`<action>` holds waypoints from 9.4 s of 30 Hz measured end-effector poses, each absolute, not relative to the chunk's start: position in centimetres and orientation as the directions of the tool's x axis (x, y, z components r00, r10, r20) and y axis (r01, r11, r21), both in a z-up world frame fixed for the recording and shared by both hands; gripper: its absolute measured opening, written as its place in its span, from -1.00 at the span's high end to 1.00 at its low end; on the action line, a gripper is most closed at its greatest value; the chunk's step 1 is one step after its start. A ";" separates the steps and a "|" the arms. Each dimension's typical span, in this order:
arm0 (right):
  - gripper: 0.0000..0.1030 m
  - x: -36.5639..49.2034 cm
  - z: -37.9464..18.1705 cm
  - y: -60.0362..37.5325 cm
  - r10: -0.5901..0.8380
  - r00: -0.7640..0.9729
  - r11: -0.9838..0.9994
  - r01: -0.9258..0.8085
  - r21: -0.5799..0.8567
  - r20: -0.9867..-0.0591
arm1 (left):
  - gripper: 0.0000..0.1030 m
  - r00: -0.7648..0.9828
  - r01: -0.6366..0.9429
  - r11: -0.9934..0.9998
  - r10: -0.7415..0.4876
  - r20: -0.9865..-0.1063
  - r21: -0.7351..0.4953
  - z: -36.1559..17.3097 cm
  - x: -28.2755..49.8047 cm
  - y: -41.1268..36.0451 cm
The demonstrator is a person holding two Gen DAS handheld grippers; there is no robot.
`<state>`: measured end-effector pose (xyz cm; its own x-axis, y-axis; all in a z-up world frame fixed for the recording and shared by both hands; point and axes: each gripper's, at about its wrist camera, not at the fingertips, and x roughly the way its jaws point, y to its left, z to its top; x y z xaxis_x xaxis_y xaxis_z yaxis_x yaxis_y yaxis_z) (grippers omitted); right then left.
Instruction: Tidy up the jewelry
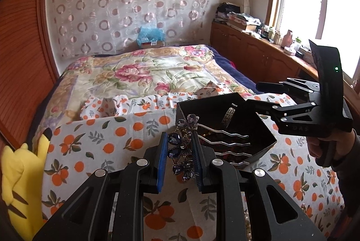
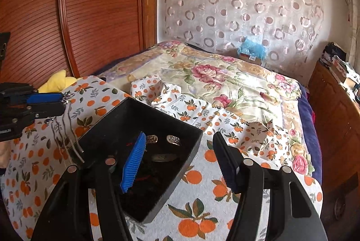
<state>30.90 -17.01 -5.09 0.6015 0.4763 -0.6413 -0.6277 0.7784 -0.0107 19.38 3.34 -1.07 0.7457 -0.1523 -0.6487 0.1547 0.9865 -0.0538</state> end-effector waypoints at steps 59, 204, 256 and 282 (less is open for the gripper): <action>-0.10 11.2 -8.0 -24.2 0.459 0.618 0.838 -0.539 0.081 -0.639 | 0.61 0.675 0.240 0.968 -0.217 -0.706 -0.069 -6.9 5.5 0.4; 0.60 23.8 -4.1 -18.4 0.488 0.599 0.811 -0.580 0.075 -0.635 | 0.87 0.805 0.203 0.979 -0.157 -0.573 0.017 3.7 19.5 -2.4; 0.31 10.0 -9.4 -20.5 0.541 0.533 0.781 -0.605 0.153 -0.651 | 0.60 0.601 0.267 0.957 -0.259 -0.756 -0.115 -9.1 9.8 -2.0; -0.31 10.0 -10.4 -17.0 0.540 0.462 0.726 -0.679 0.112 -0.703 | 0.91 0.799 0.233 0.962 -0.272 -0.537 -0.140 0.2 4.8 1.5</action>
<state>10.01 -16.96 -10.37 0.4622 0.5402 -0.7033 -0.6787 0.7259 0.1116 4.76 1.53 0.21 0.7990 -0.2715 -0.5365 0.2329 0.9623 -0.1403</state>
